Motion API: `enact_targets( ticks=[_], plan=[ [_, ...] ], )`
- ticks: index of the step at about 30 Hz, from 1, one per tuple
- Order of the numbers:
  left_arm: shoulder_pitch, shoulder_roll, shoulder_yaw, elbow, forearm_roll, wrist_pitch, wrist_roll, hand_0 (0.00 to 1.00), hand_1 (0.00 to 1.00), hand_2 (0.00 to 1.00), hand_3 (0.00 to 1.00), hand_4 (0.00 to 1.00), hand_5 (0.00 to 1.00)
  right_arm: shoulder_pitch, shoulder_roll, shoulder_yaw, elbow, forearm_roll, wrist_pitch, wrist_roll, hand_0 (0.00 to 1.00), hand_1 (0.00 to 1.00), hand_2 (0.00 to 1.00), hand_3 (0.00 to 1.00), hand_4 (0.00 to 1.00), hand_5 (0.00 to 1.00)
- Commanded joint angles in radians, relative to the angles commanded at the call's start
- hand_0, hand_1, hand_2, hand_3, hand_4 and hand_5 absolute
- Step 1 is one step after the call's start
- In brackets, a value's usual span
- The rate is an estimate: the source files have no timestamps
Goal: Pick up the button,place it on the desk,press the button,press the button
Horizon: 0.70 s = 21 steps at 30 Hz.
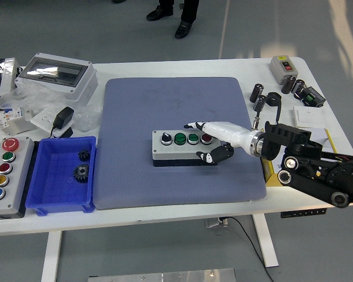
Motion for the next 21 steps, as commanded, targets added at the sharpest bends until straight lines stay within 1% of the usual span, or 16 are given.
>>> enact_targets(
  ticks=[5,9,11,12,14,16,21],
  plan=[
    [-0.001,-0.001,-0.003,0.0,0.003,-0.003,0.0,0.613,0.576,0.549,0.6,0.551,0.255,0.003,-0.022,0.021,0.026,-0.001,0.016,-0.005,0.998,0.998,0.993,0.998,0.568,0.02],
    [-0.002,-0.001,-0.006,0.0,0.006,-0.002,-0.001,0.612,0.574,0.549,0.601,0.551,0.253,-0.004,-0.053,0.071,0.06,-0.011,0.03,-0.011,0.998,0.998,0.998,0.998,0.577,0.028],
    [-0.002,-0.001,-0.007,0.0,0.006,-0.001,-0.002,0.612,0.574,0.549,0.601,0.551,0.253,-0.013,-0.076,0.108,0.086,-0.026,0.033,-0.02,0.998,0.998,0.998,0.998,0.577,0.028],
    [-0.002,-0.002,-0.008,0.0,0.007,0.0,-0.002,0.613,0.573,0.549,0.6,0.552,0.252,-0.02,-0.09,0.128,0.102,-0.033,0.03,-0.028,0.998,0.998,0.998,0.998,0.607,0.065],
    [-0.002,-0.002,-0.008,0.0,0.006,0.001,-0.002,0.613,0.573,0.549,0.6,0.552,0.252,-0.032,-0.111,0.162,0.126,-0.045,0.026,-0.042,0.998,0.998,0.998,0.998,0.607,0.065],
    [-0.001,-0.003,-0.008,0.0,0.005,0.002,-0.002,0.613,0.573,0.549,0.6,0.552,0.252,-0.051,-0.14,0.2,0.154,-0.053,0.015,-0.074,0.998,0.998,0.998,0.998,0.607,0.065],
    [-0.002,-0.004,-0.009,0.0,0.004,0.004,-0.002,0.613,0.573,0.55,0.599,0.552,0.252,-0.087,-0.186,0.266,0.189,-0.027,0.042,-0.128,0.998,0.998,0.998,0.998,0.619,0.075]
  ],
)
